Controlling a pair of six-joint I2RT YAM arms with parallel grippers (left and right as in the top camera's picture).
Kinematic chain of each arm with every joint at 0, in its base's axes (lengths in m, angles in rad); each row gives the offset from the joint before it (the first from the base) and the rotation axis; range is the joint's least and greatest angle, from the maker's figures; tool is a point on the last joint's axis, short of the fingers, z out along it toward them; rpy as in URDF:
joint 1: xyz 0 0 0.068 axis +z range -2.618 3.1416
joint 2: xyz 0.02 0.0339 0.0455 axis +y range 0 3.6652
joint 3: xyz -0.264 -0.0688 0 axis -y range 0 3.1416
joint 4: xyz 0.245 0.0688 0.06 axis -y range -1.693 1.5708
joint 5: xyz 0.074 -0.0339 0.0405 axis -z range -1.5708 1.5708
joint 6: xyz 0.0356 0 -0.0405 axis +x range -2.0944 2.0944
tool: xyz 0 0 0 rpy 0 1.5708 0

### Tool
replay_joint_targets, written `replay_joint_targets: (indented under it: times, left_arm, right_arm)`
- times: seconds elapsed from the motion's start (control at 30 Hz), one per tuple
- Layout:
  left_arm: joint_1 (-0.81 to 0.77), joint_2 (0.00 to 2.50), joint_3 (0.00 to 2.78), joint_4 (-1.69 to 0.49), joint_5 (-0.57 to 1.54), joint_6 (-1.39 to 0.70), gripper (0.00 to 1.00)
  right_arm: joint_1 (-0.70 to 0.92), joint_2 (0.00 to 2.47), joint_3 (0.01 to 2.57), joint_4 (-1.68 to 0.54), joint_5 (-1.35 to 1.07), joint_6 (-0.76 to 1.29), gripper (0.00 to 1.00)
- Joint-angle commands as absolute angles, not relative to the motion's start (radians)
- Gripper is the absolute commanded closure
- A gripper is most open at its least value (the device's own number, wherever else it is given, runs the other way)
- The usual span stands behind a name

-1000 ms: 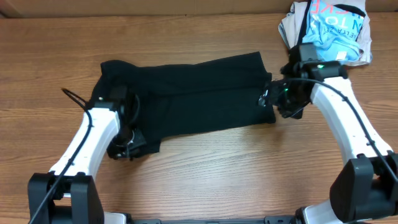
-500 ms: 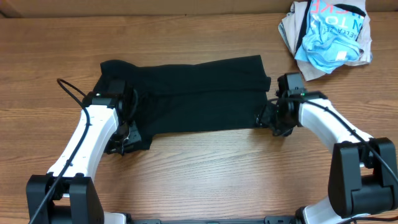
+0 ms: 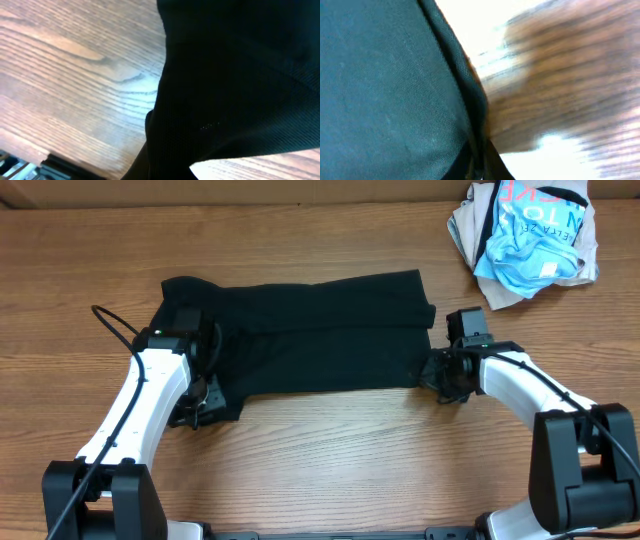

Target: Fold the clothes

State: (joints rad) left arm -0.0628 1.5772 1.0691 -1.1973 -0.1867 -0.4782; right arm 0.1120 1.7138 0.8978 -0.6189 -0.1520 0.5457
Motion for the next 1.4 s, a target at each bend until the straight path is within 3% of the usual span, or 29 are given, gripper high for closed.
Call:
replay_joint_targets:
  times: [0.0,0.3,0.53,0.9,1.13,1.2,1.27,1.33,1.37]
  left_arm:
    - [-0.053,1.582,1.095,-1.237,-0.228,-0.468,0.96]
    - [-0.054,1.582,1.106,-1.307,-0.211,-0.467,0.96]
    - [-0.052,1.582,1.127,-1.187,-0.305,-0.467,0.96]
    - [-0.052,1.582,1.134,-0.76,-0.332,-0.456,0.96]
    - [-0.052,1.582,1.134,-0.637,-0.361,-0.455,0.86]
    - [-0.052,1.582,1.134,-0.619,-0.38,-0.448,0.79]
    - [-0.052,1.585,1.134,-0.603,-0.405,-0.448,0.6]
    - [-0.052,1.593,1.134,-0.581,-0.418,-0.448,0.26]
    - [-0.052,1.598,1.134,-0.57,-0.423,-0.448,0.09]
  right_arm:
    - [0.086,1.697,0.9,-0.71,-0.168,0.539,0.96]
    - [0.01,1.587,1.132,-1.055,-0.236,0.357,0.96]
    - [0.01,1.588,1.152,-0.927,-0.234,0.355,0.96]
    - [0.011,1.655,1.151,-0.678,-0.184,0.316,0.96]
    - [0.012,1.76,1.151,-0.55,-0.185,0.275,0.96]
    - [0.012,1.805,1.151,-0.504,-0.185,0.275,0.96]
    - [0.012,1.822,1.151,-0.482,-0.185,0.26,0.94]
    - [0.012,1.828,1.151,-0.472,-0.184,0.253,0.69]
    - [0.012,1.828,1.151,-0.472,-0.184,0.244,0.52]
